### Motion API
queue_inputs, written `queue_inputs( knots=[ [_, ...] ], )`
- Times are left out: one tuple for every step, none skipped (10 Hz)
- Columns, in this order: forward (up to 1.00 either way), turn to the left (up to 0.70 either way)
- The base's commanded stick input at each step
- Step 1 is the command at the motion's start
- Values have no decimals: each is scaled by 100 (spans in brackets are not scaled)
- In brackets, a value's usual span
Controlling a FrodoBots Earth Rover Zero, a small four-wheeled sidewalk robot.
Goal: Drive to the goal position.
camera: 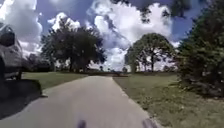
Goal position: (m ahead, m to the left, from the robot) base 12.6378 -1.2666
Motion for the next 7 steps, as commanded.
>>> queue_inputs(
  knots=[
    [70, 25],
    [70, 32],
    [70, 0],
    [70, 0],
    [70, 0],
    [70, 0],
    [70, 0]
  ],
)
